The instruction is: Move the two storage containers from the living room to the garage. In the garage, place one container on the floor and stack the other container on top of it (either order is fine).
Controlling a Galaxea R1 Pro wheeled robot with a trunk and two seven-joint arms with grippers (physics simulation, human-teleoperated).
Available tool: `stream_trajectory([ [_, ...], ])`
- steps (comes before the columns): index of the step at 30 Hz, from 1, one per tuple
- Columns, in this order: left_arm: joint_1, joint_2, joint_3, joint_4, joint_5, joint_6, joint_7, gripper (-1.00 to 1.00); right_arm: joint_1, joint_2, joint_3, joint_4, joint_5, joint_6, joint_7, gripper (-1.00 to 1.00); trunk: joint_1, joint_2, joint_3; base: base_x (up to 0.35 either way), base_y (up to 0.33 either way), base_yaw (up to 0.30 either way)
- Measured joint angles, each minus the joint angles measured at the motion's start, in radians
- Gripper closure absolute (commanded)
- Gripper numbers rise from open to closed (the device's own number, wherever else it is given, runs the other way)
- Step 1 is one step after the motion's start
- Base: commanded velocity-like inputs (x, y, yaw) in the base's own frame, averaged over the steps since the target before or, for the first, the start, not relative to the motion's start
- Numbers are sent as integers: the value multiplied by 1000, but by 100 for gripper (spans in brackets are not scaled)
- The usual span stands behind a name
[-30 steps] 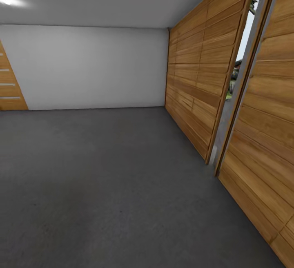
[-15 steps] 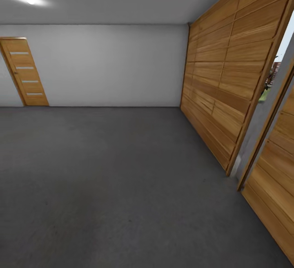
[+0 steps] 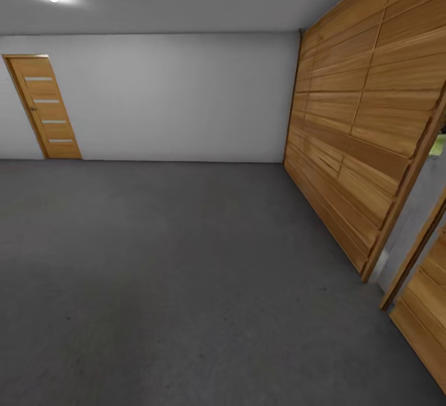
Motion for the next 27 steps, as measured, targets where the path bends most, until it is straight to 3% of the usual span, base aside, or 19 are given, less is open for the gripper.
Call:
stream_trajectory([
  [27,0,0,0,-6,18,0,2,-100,0,0,0,-1,0,0,0,-100,0,0,-32,341,0,195],
])
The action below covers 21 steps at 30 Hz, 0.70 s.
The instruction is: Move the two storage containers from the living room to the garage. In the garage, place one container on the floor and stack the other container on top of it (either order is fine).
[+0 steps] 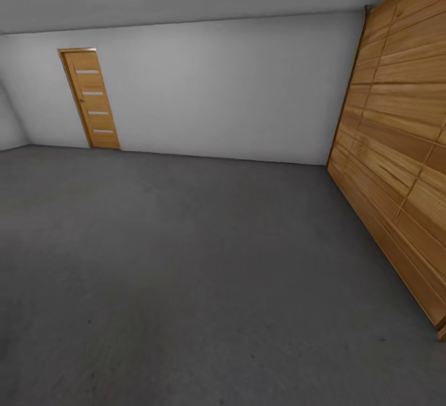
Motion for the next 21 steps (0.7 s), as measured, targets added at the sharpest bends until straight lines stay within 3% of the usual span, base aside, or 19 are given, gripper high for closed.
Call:
stream_trajectory([
  [11,0,1,0,0,0,0,0,-100,0,0,0,1,0,0,0,-100,0,0,-13,341,0,189],
  [21,0,0,0,-1,0,0,0,-100,0,-2,3,3,12,-1,8,-100,0,0,-15,341,0,26],
])
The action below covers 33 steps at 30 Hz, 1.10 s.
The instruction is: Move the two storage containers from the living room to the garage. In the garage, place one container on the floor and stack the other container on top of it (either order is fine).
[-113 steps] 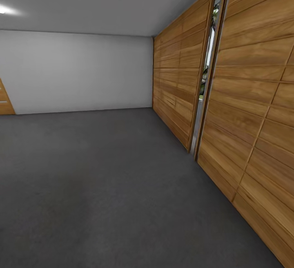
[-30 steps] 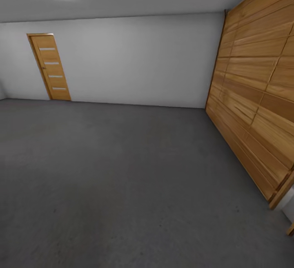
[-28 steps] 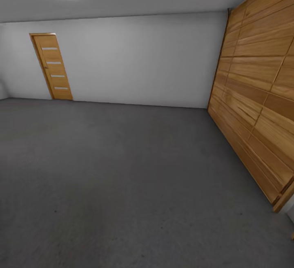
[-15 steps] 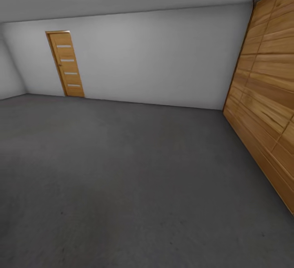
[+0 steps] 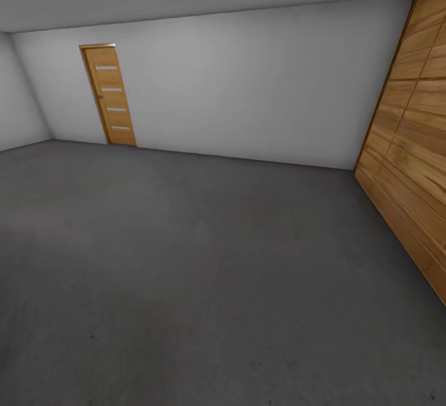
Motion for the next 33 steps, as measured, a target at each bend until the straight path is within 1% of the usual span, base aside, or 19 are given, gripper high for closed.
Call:
stream_trajectory([
  [1,0,0,0,0,0,0,0,-100,0,0,0,1,32,0,1,-100,0,0,0,341,0,1],
  [2,0,0,0,0,0,0,0,-100,0,1,0,1,51,0,1,-100,0,0,0,341,0,1],
  [3,0,0,0,0,0,0,0,-100,0,1,1,2,61,0,1,-100,0,0,0,341,0,0],
  [6,0,0,0,0,0,0,0,-100,0,3,-1,2,110,-2,0,-100,0,0,0,341,0,0],
  [8,0,0,0,0,0,0,0,-100,0,4,-4,0,122,-3,0,-100,0,0,0,341,0,0],
  [15,0,1,0,0,0,0,0,-100,0,6,-5,-1,130,-3,-5,-100,0,0,-2,341,0,69],
  [33,0,1,0,-1,0,0,0,-100,0,5,-5,-2,132,-3,-8,-100,0,0,-24,341,0,195],
])
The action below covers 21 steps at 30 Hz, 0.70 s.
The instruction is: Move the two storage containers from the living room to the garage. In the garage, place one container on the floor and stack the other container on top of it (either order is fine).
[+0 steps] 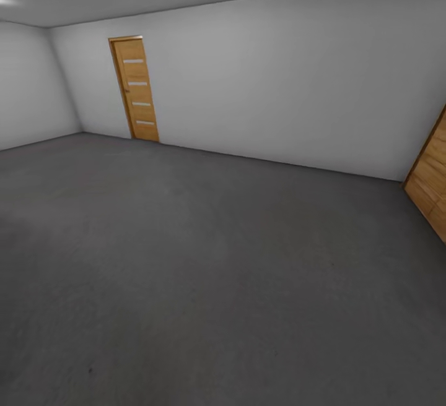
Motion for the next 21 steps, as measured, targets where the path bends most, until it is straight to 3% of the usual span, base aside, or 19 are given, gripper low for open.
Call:
stream_trajectory([
  [21,0,0,0,0,0,0,0,-100,0,1,0,0,3,0,0,-100,0,0,-22,341,0,221],
])
